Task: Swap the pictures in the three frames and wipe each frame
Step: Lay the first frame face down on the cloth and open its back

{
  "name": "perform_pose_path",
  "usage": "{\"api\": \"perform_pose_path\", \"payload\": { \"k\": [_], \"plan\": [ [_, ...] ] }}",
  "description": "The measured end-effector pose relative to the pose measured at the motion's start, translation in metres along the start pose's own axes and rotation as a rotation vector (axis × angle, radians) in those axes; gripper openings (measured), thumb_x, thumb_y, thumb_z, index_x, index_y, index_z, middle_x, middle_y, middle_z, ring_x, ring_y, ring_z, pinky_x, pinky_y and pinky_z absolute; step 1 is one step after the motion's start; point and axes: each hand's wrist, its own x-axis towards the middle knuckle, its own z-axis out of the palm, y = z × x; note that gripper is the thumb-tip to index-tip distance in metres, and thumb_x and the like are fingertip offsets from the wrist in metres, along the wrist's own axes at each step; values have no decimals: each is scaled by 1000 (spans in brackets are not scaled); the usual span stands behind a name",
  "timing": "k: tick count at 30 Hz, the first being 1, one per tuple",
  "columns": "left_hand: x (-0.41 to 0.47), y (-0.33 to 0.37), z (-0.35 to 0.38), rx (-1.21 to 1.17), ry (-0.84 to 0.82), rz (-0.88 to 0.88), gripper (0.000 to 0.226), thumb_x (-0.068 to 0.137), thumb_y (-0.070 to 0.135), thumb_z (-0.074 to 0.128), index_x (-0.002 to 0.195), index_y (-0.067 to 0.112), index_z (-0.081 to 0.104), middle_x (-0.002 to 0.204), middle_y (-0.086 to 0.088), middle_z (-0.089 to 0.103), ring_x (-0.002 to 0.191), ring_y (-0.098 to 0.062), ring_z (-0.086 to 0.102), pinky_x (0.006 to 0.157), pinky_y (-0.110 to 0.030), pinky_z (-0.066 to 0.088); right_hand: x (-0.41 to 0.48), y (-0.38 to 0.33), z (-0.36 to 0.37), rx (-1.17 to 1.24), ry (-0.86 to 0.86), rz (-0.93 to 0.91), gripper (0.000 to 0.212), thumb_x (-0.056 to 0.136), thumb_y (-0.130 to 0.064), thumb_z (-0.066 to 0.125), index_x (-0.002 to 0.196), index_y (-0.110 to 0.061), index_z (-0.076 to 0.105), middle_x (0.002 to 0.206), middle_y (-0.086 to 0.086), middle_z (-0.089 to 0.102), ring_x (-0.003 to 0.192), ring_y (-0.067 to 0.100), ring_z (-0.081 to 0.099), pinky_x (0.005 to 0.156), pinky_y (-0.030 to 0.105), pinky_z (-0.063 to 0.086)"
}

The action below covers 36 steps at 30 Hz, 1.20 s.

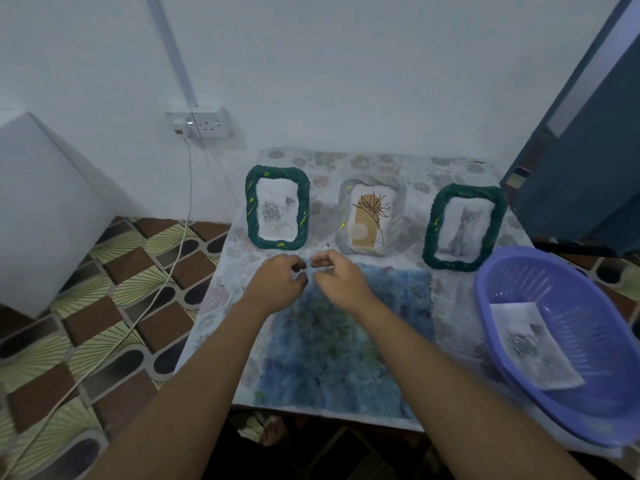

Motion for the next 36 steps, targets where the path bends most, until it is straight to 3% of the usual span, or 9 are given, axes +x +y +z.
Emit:
{"api": "perform_pose_path", "payload": {
  "k": [4,6,11,15,17,25,29,34,36],
  "plan": [
    [24,-29,-7,-13,120,-161,26,86,14,64,109,3,61,108,-14,57,98,-30,56,84,-39,47,38,-8,16,20,-10,111,42,92,-15,59,132,-12,49,134,1,53,113,17,54,94,32,46],
    [34,-42,-11,-56,198,-298,26,85,11,62,108,1,54,107,-16,51,98,-33,52,80,-40,45,57,-11,23,45,-3,194,50,91,-19,60,138,-13,43,137,1,48,122,19,49,100,35,42],
    [62,-76,-12,-154,169,-529,52,90,11,56,137,-1,40,136,-25,45,126,-44,42,105,-49,34,91,-12,29,133,2,360,51,88,-13,56,136,-9,39,117,3,46,106,21,46,86,32,37],
    [78,-102,-7,-302,100,-501,42,85,24,41,126,17,51,119,-9,63,113,-35,57,98,-50,46,101,-14,35,155,-25,403,18,83,-3,53,97,-13,54,89,4,51,81,18,47,70,29,37],
    [78,-98,-7,-356,140,-495,38,91,24,39,125,18,55,117,-1,62,109,-28,57,99,-46,46,102,-14,40,201,-27,403,18,77,0,53,86,-16,54,87,7,52,83,21,48,73,32,37],
    [52,-82,-13,-584,355,-449,25,102,14,47,124,10,57,111,-3,61,100,-23,60,87,-40,52,84,-15,37,391,31,407,22,80,-1,52,94,-15,60,90,6,52,82,17,47,69,30,37],
    [24,-66,-17,-865,324,-451,17,102,9,48,115,13,57,109,-5,63,92,-19,61,72,-30,52,62,-13,25,433,89,433,14,85,-4,54,96,-12,60,96,7,56,90,18,51,73,33,40],
    [-13,-38,-31,-1091,287,-410,16,102,7,48,107,14,61,95,0,63,77,-11,55,73,-27,49,26,-18,5,424,56,384,16,91,-6,53,101,-11,64,92,-2,60,89,11,54,65,26,41],
    [-26,-23,-35,-1168,272,-380,15,101,6,49,101,15,62,86,2,59,68,-10,48,70,-26,47,11,-19,0,374,56,332,22,91,-5,53,110,-12,62,101,-2,60,91,10,54,76,27,45]
  ]
}}
